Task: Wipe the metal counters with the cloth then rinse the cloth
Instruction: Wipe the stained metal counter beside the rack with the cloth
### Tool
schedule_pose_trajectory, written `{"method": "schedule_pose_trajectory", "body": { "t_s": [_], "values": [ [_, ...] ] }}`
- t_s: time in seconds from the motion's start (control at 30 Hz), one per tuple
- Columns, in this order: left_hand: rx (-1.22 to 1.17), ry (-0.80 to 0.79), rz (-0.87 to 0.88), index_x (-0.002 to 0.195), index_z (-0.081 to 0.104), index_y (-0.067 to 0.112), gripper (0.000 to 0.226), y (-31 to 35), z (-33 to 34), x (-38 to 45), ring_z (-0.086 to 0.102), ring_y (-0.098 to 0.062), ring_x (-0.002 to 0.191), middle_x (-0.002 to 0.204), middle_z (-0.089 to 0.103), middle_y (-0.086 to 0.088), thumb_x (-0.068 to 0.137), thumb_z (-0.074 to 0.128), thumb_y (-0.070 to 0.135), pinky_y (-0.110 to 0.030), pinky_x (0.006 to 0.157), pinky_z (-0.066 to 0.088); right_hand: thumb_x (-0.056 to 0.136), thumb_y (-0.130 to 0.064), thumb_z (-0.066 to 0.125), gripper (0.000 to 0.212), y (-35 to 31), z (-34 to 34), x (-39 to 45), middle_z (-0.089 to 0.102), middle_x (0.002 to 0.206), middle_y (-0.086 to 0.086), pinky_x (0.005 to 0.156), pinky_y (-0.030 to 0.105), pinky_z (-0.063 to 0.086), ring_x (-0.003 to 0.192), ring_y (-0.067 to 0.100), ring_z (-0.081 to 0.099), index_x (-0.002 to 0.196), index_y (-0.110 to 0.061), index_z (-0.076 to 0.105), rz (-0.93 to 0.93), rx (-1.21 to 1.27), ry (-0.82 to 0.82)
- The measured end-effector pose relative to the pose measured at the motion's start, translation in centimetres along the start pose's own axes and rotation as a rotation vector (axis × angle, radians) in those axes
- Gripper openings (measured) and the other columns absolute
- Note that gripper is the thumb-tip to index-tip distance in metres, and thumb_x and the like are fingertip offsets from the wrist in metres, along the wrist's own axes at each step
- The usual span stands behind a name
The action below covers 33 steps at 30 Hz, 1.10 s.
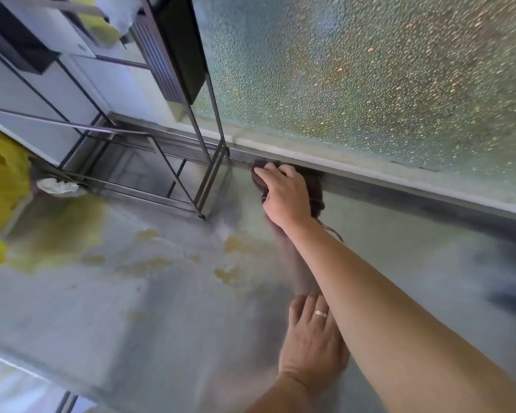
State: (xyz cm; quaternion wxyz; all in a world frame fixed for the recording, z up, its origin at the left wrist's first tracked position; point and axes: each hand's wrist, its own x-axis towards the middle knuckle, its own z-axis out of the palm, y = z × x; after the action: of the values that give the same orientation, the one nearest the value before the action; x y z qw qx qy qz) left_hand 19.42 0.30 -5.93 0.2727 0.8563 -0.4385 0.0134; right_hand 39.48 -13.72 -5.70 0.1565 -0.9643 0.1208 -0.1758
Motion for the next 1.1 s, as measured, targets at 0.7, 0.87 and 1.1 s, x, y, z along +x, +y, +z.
{"method": "schedule_pose_trajectory", "body": {
  "t_s": [0.7, 0.87, 1.1],
  "values": [
    [-0.042, -0.108, -0.016, 0.106, 0.062, 0.017, 0.03, -3.3, -3.3, -1.2, 0.057, -0.025, 0.101, 0.113, 0.057, -0.001, 0.078, 0.051, 0.022, -0.038, 0.095, 0.038, 0.093, -0.037, 0.064, 0.06, -0.6, -3.4, -5.2, 0.057, 0.14, 0.013, 0.108, 0.044, 0.039, 0.129, 0.034, 0.049, 0.144, -0.007, 0.052, 0.272, 0.111, -0.133],
    [0.04, -0.127, 0.049, 0.11, 0.064, 0.016, 0.034, -3.7, -2.6, -1.4, 0.055, -0.025, 0.098, 0.109, 0.056, -0.002, 0.08, 0.052, 0.028, -0.038, 0.095, 0.037, 0.095, -0.014, 0.059, 0.046, -1.6, 0.3, -1.5, 0.054, 0.151, 0.01, 0.119, 0.041, 0.032, 0.137, 0.032, 0.05, 0.141, -0.011, 0.059, -0.006, 0.186, -0.175],
    [0.1, -0.149, 0.063, 0.114, 0.066, 0.016, 0.04, -3.8, -2.5, -0.8, 0.05, -0.025, 0.097, 0.11, 0.053, -0.003, 0.082, 0.051, 0.036, -0.037, 0.094, 0.033, 0.094, -0.015, 0.05, 0.048, -2.1, 2.3, 0.9, 0.057, 0.147, 0.004, 0.11, 0.044, 0.042, 0.137, 0.03, 0.05, 0.141, -0.018, 0.056, -0.066, 0.018, -0.124]
  ]
}}
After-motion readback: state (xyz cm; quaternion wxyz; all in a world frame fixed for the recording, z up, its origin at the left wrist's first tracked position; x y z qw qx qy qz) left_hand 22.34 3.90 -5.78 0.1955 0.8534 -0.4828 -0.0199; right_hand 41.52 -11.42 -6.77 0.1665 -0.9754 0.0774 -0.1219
